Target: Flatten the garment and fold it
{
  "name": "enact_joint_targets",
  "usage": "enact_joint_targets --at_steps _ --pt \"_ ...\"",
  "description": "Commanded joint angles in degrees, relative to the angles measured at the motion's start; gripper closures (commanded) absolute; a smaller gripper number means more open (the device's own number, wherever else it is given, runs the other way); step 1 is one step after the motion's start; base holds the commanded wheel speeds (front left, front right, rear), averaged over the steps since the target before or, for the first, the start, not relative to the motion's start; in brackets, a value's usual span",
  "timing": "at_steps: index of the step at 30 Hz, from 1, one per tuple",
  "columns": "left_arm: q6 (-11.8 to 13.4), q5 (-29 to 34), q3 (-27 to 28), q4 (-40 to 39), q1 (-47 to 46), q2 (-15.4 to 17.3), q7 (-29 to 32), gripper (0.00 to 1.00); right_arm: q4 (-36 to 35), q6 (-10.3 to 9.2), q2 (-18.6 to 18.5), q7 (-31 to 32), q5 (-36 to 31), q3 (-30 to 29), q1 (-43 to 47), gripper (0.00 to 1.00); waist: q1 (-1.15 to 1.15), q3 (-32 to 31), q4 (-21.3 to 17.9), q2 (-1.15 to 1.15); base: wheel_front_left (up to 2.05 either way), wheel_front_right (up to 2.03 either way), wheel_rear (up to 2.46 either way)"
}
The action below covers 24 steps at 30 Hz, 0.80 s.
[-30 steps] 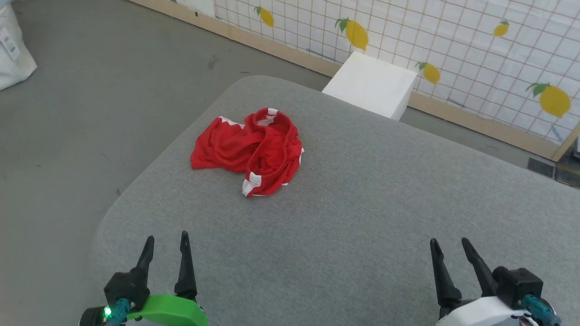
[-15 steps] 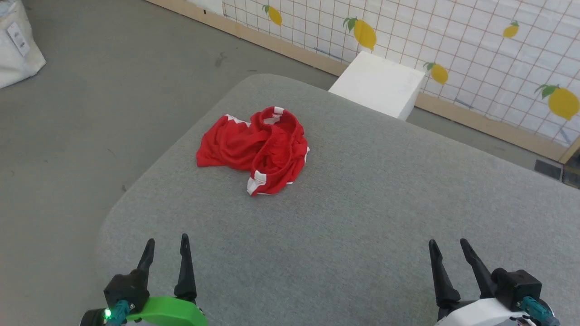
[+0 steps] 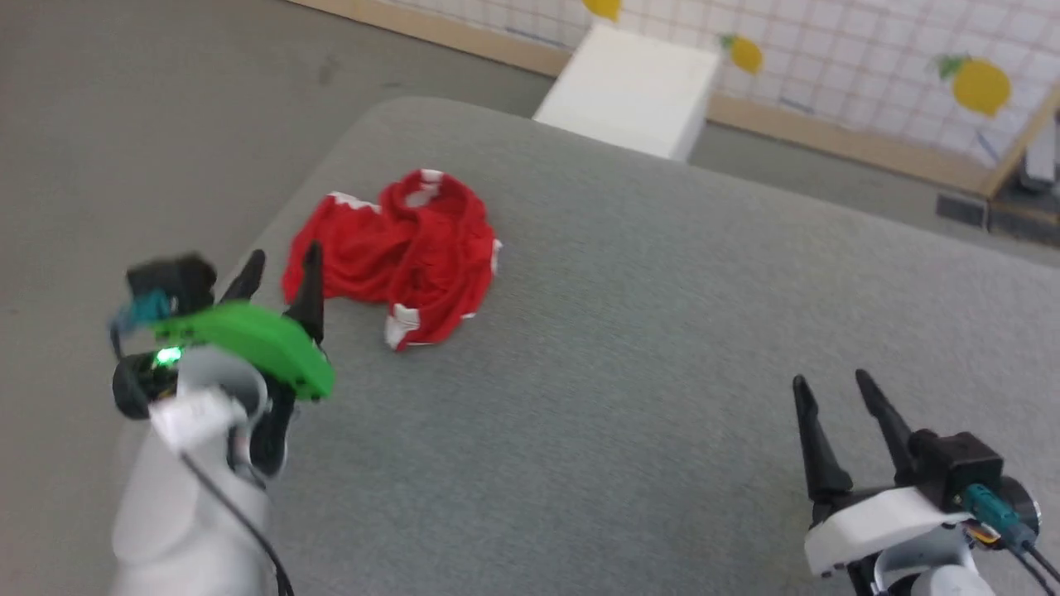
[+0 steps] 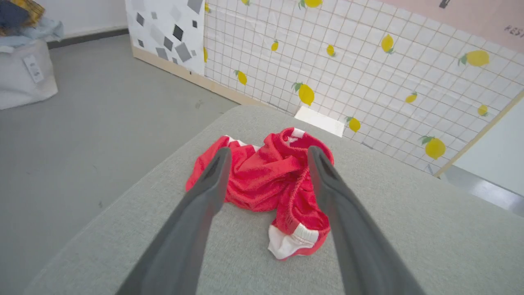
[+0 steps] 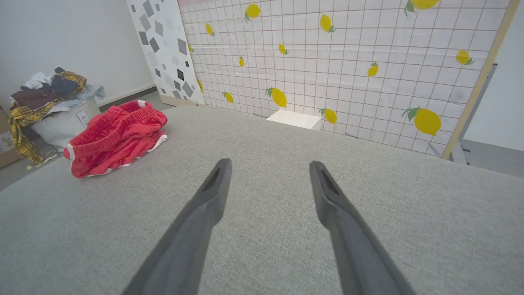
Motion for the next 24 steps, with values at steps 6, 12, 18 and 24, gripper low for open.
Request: enact_joint_targets --at_steps 6,12,18,24 --pt "1.4 -5.6 0.1 12.1 -10.4 1.5 19.6 0.0 -3.5 -0.08 0.0 1.9 -1.7 -2.3 -0.7 0.0 0.0 10.0 -10.2 0.0 0.0 0.0 0.0" --pt "6.1 -5.4 -0.1 18.1 -11.4 1.6 26.1 0.0 -4.6 -0.08 0.0 2.0 -1.3 -3.1 -0.8 0.0 0.0 11.6 -12.2 0.0 0.0 0.0 0.0" --pt "6.7 -5.2 -0.8 20.1 -10.8 1.0 25.3 1.0 -4.2 -0.08 0.0 1.6 -0.4 -2.7 -1.2 0.0 0.0 11.6 -11.6 0.0 0.0 0.0 0.0" --pt "3.8 -5.3 -0.6 17.1 -13.7 2.1 18.9 1.0 -2.7 -0.08 0.0 0.8 0.6 -1.4 -1.7 0.0 0.0 9.4 -11.0 0.0 0.0 0.0 0.0"
